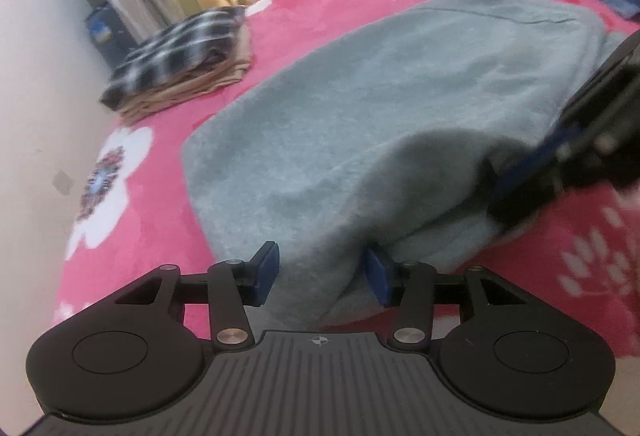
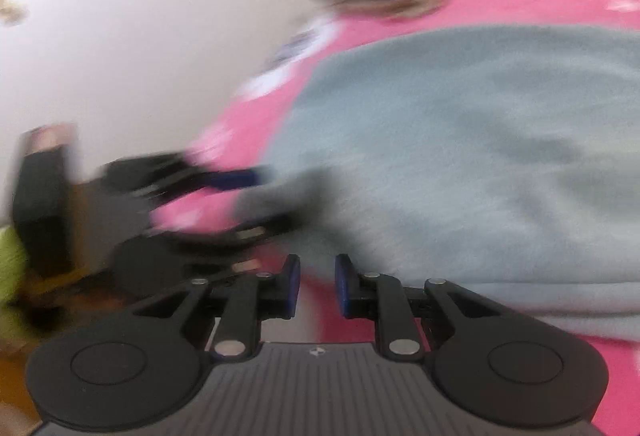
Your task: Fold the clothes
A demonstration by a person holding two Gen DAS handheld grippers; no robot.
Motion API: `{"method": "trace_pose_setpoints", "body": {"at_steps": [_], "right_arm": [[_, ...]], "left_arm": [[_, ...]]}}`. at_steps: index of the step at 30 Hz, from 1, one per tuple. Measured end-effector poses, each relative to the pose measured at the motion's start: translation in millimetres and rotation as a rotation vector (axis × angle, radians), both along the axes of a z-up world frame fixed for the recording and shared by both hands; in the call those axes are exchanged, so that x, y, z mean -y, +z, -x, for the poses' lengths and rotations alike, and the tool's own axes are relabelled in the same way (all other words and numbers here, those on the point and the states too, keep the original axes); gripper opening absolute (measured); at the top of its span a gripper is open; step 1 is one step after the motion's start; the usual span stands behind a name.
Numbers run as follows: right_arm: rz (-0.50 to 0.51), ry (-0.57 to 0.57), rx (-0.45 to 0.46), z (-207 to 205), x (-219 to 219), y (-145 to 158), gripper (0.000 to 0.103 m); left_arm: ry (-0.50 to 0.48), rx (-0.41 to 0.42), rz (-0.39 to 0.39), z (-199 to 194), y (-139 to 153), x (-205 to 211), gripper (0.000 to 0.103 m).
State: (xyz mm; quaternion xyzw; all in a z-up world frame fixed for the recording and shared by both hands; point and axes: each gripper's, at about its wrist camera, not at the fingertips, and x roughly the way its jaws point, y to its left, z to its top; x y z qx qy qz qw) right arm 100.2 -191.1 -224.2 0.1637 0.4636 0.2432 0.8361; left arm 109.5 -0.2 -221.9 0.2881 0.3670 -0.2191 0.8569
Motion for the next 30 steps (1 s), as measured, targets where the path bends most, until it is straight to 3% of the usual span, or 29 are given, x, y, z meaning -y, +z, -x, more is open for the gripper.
{"method": "trace_pose_setpoints", "body": {"at_steps": [2, 7, 8, 11, 14, 17, 19, 24, 25, 26, 28, 30], "right_arm": [[0.030, -0.053, 0.009, 0.6, 3.3, 1.6, 0.016], [0.127, 0.075, 0.103, 4.2, -18.1, 11.6, 0.017], [0.154, 0.058, 0.106, 1.5, -19.0, 9.7, 0.015], [0.115, -0.048, 0.020, -12.0, -2.9, -2.5, 0.015], [0.071, 0.039, 0.012, -7.8, 0.4, 7.9, 0.021], [0.062, 0.176, 0.065, 4.5, -4.5, 28.1, 0.024], [0.066, 0.203, 0.121, 10.2, -7.5, 41.5, 0.024], [0.158, 0.264, 0.258, -1.0, -51.5, 46.7, 0.026], [0.183, 0.291, 0.288, -3.5, -65.3, 45.1, 0.031], [0.208, 0.318, 0.317, -6.1, -79.0, 43.6, 0.046], [0.275, 0.391, 0.393, -3.3, -106.5, 40.5, 0.058], [0.352, 0.457, 0.456, 2.5, -130.1, 33.6, 0.060]], "left_arm": [[0.018, 0.020, -0.027, 0.0, -2.9, 0.5, 0.048], [0.015, 0.019, -0.050, 2.5, -5.5, -3.9, 0.048], [0.015, 0.015, -0.056, 2.3, -6.5, -5.0, 0.048], [0.026, -0.023, -0.051, -0.5, -6.0, -9.1, 0.049], [0.049, -0.100, -0.010, -6.9, 2.4, -18.5, 0.053], [0.114, -0.250, 0.116, -15.8, 16.5, -44.2, 0.056], [0.166, -0.338, 0.203, -20.8, 24.8, -63.9, 0.056], [0.427, -0.440, 0.437, -37.9, 35.2, -121.9, 0.056], [0.484, -0.449, 0.481, -43.2, 35.3, -131.9, 0.056], [0.534, -0.462, 0.529, -49.4, 34.7, -141.1, 0.056], [0.618, -0.491, 0.618, -62.9, 32.7, -156.1, 0.056], [0.666, -0.513, 0.686, -78.6, 29.4, -163.1, 0.057]]}}
